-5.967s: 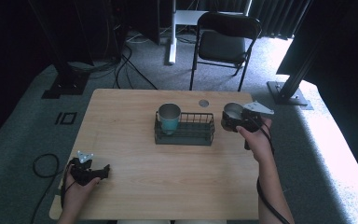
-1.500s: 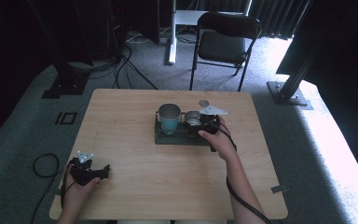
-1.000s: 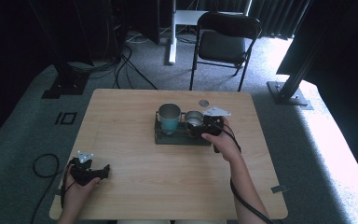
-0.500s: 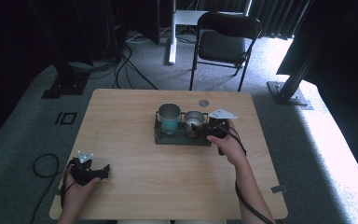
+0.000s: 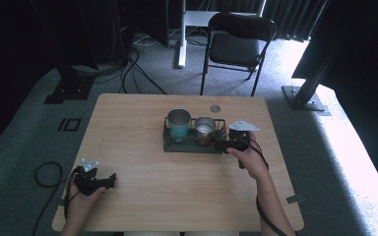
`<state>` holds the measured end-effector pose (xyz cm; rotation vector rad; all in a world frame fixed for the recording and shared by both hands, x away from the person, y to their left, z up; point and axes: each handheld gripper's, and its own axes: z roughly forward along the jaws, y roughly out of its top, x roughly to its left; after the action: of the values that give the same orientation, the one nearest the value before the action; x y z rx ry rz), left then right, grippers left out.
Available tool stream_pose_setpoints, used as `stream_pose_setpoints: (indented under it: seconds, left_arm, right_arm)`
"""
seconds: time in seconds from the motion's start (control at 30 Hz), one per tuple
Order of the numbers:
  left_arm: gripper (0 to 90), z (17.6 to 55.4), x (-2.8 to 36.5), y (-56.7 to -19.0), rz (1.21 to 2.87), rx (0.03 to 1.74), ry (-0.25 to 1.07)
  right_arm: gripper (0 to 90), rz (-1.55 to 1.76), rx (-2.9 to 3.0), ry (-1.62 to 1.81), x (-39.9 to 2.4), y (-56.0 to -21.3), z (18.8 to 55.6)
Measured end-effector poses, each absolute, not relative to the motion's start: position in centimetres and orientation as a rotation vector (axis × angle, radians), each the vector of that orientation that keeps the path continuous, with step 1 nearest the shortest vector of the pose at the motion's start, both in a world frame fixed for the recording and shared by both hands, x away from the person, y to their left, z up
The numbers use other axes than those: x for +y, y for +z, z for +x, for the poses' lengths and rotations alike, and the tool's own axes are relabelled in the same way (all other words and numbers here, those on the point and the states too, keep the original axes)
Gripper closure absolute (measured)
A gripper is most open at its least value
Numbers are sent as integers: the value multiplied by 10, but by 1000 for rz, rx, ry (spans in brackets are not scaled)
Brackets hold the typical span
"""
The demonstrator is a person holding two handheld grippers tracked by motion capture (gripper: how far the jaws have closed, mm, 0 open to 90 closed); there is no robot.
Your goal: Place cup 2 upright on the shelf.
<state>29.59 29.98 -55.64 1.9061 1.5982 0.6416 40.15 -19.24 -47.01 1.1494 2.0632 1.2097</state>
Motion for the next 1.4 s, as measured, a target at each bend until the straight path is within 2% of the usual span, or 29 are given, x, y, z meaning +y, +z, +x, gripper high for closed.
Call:
stream_pose_setpoints:
  seconds: [1.4]
  left_arm:
    - [11,296,300,-556,1907,1599,642]
  right_arm:
    - [114,1280,2046,1146,-242,-523,364]
